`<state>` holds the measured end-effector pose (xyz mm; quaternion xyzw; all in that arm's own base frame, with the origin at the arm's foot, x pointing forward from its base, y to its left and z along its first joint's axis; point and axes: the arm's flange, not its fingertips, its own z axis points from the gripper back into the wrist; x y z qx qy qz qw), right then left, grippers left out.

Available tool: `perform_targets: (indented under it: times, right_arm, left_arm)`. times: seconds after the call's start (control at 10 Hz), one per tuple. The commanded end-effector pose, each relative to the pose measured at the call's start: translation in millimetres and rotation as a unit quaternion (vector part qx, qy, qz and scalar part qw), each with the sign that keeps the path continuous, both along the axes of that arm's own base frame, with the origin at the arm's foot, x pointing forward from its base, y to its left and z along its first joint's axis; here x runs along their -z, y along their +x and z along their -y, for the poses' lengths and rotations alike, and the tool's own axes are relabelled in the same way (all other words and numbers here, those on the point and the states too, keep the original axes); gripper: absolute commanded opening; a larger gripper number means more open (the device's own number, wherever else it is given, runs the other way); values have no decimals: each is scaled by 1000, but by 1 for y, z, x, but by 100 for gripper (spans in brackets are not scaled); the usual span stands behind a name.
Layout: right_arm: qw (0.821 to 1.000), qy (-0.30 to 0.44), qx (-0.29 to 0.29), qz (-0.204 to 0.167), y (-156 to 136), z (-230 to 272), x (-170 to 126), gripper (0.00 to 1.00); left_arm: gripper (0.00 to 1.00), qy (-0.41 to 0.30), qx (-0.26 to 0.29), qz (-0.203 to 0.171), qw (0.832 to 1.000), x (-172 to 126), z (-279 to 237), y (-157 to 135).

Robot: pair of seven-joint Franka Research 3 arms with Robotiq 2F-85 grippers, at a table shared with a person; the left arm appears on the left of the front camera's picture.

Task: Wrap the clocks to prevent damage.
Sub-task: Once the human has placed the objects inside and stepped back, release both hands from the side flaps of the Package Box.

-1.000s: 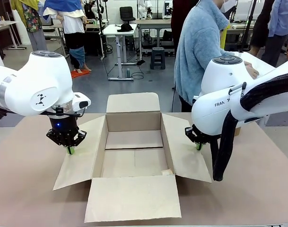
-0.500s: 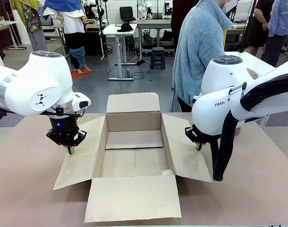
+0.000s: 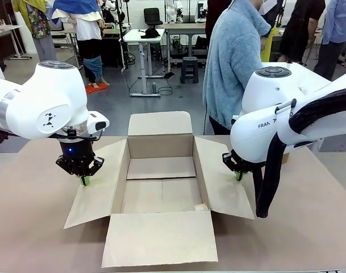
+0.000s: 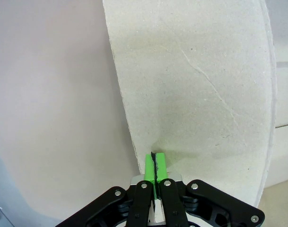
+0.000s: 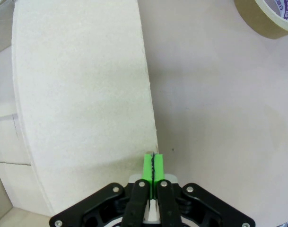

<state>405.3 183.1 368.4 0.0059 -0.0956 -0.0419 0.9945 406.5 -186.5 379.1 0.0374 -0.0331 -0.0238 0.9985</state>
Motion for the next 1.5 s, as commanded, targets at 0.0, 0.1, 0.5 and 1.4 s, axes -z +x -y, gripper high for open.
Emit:
perform_targets:
  times: [0.0, 0.1, 0.5, 1.4]
  right_arm:
    - [1000, -2, 4, 1, 0, -1, 0, 1]
    - [1000, -2, 4, 1, 0, -1, 0, 1]
    - [1000, -2, 4, 1, 0, -1, 0, 1]
    - [1000, -2, 4, 1, 0, -1, 0, 1]
  left_arm:
    - [0, 0, 0, -1, 1000, 1, 0, -1]
    - [0, 0, 0, -1, 1000, 1, 0, -1]
    - [0, 0, 0, -1, 1000, 1, 0, -1]
    - [0, 0, 0, -1, 1000, 1, 0, -1]
